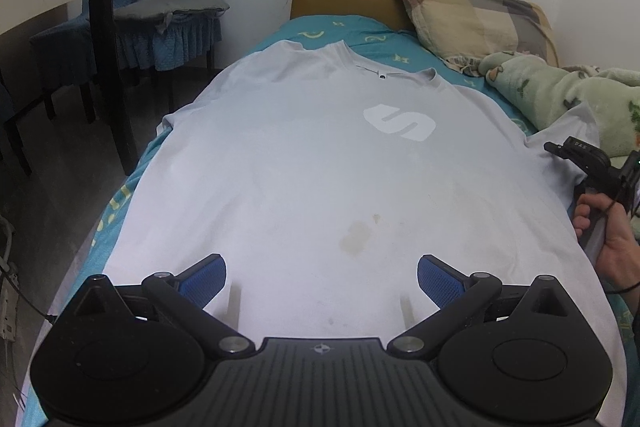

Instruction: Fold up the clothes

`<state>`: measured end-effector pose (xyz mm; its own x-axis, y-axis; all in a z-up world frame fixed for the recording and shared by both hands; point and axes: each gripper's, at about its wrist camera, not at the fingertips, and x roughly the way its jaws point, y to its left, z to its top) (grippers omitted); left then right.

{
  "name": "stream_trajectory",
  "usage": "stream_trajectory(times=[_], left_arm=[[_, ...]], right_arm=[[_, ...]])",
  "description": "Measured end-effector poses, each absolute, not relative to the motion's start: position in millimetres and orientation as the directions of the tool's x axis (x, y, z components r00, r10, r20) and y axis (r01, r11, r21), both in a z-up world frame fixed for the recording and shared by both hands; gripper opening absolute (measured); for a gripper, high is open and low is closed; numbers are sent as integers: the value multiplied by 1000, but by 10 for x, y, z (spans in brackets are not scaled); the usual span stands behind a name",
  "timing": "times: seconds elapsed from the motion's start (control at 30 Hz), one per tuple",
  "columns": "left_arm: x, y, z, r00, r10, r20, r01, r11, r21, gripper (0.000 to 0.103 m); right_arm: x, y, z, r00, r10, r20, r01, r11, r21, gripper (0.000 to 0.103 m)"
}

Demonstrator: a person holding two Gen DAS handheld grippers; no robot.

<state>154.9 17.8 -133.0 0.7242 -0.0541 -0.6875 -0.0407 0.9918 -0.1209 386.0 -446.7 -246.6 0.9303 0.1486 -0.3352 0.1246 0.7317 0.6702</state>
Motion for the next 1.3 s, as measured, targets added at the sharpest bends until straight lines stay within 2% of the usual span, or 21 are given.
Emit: stream_trajectory(times=[0.03,0.07,0.1,0.37,0.57,0.67,0.73,0.83,0.93,1.0,1.07,1.1,1.3], left_arm=[[1554,181,-1323,725,-54,-687,-46,991,-126,103],[1559,183,-1315,725,-53,-686,-51,990,-131,103],[1566,180,-1287,728,-55,-683,-57,988,-140,103],[1448,300,-885,801,-35,-597,-74,985,-156,103],[1347,670,-654,831,23,-556,-136,977,-163,103],[1339,926,-618,833,64,-549,-184,969,-166,103],[1390,1085,-652,820,88,-565,-217,962,-165,103],[1484,1298,-761,804,118,-583,-260,951,-167,103],[1617,1451,-911,783,121,-611,-285,942,-178,103],[1689,1511,-996,770,116,-627,-291,939,-183,103],[1746,1541,-1064,762,110,-638,-290,939,-185,103],[1764,1541,-1082,760,106,-641,-287,940,-185,103],[1775,1448,-1118,765,85,-639,-256,950,-180,103]], right_arm=[[3862,-4433,-2438,930,129,-344,140,740,658,34],[3856,-4389,-2404,930,113,-351,151,751,643,14],[3850,-4346,-2369,929,96,-357,162,762,627,10],[3834,-3666,-1255,958,-48,-282,161,905,393,8],[3979,-2449,-569,963,-78,-259,85,996,16,8],[4122,-1735,-486,962,-31,-270,-11,989,-151,8],[4243,-1312,-558,952,-3,-306,-63,977,-205,9],[4419,-830,-832,929,32,-369,-119,969,-215,9],[4589,-610,-1169,889,67,-452,-149,978,-149,10],[4637,-610,-1349,851,121,-512,-170,984,-50,27],[4608,-654,-1434,821,194,-536,-195,979,55,88],[4581,-664,-1439,817,217,-534,-199,976,93,96],[3895,-861,-1081,844,249,-475,-196,968,158,97]])
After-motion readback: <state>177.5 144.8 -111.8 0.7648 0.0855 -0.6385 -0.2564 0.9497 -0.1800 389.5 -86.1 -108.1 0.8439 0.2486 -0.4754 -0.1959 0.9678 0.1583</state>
